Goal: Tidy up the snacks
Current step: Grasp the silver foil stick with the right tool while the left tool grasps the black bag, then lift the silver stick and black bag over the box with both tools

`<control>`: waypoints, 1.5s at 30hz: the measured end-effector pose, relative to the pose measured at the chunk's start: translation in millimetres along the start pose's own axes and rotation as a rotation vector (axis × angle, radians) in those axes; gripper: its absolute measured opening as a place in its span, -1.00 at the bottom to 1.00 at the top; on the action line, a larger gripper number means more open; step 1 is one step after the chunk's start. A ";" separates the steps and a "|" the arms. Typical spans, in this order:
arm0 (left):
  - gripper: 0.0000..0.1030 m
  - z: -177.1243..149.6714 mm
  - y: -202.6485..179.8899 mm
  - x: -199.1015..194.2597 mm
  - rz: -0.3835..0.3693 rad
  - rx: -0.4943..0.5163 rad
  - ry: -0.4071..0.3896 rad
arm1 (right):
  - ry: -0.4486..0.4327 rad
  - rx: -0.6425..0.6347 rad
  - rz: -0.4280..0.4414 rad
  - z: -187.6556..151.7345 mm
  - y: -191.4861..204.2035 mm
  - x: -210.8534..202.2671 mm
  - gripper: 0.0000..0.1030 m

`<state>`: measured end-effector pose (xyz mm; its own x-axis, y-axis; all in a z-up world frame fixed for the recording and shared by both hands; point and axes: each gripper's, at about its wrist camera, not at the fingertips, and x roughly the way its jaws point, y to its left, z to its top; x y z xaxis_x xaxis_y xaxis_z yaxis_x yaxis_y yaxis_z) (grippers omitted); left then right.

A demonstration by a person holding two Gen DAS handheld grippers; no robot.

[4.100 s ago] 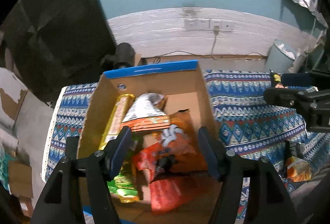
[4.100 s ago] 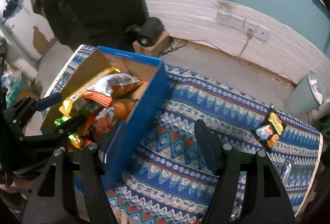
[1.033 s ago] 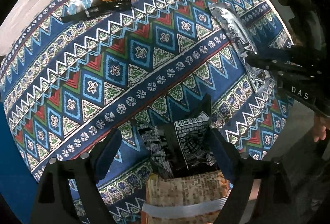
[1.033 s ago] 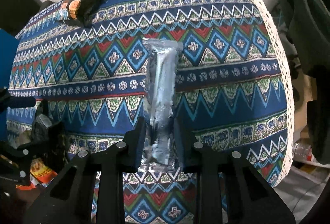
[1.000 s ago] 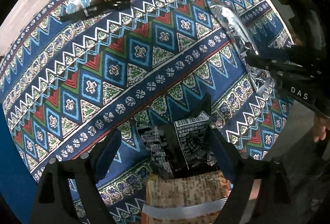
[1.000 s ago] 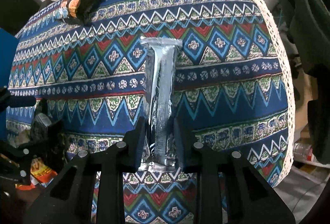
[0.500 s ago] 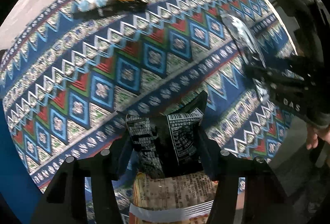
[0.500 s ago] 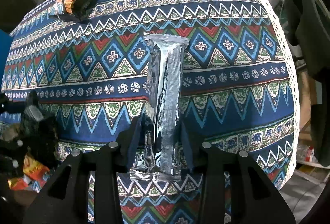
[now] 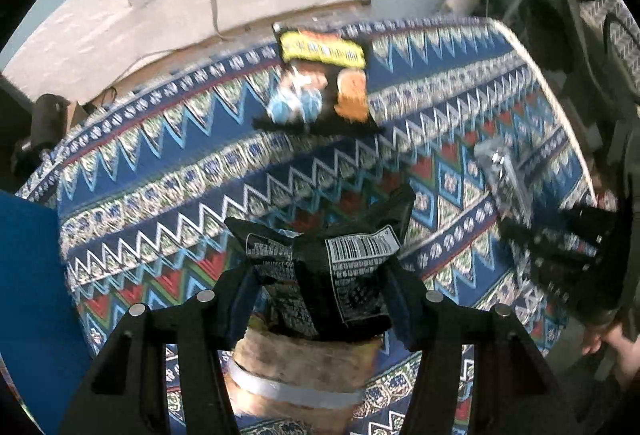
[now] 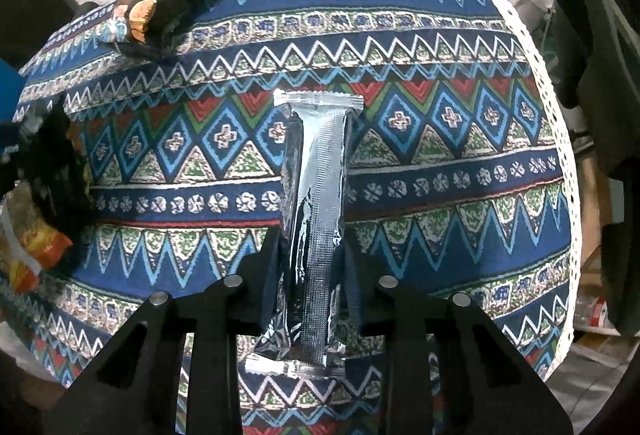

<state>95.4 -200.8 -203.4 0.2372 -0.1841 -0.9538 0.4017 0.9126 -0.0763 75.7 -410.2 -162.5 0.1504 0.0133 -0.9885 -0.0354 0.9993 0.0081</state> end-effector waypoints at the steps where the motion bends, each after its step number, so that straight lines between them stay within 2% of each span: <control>1: 0.13 2.5 2.4 -4.9 -0.003 -0.006 -0.015 | -0.003 -0.007 -0.001 0.3 1.5 -0.2 -0.46; 8: 0.12 17.7 10.2 -39.8 -0.008 -0.012 -0.078 | -0.051 -0.053 -0.016 7.1 17.6 -17.4 -0.46; 16: 0.12 16.3 11.4 -67.8 0.035 0.021 -0.136 | -0.109 -0.056 -0.007 25.2 28.1 -47.9 -0.46; 21: 0.12 9.5 19.4 -85.1 0.051 0.016 -0.158 | -0.141 -0.064 0.007 27.6 32.2 -66.1 -0.46; 32: 0.12 -10.5 51.2 -135.0 0.088 -0.032 -0.252 | -0.207 -0.123 0.040 37.2 70.2 -103.1 -0.46; 45: 0.12 -43.4 104.9 -184.2 0.171 -0.108 -0.322 | -0.268 -0.250 0.088 50.3 142.7 -134.9 -0.46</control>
<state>55.5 -55.3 -48.3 0.5657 -0.1152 -0.8165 0.2409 0.9701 0.0300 100.1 -267.6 -20.4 0.3879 0.1399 -0.9110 -0.2948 0.9553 0.0212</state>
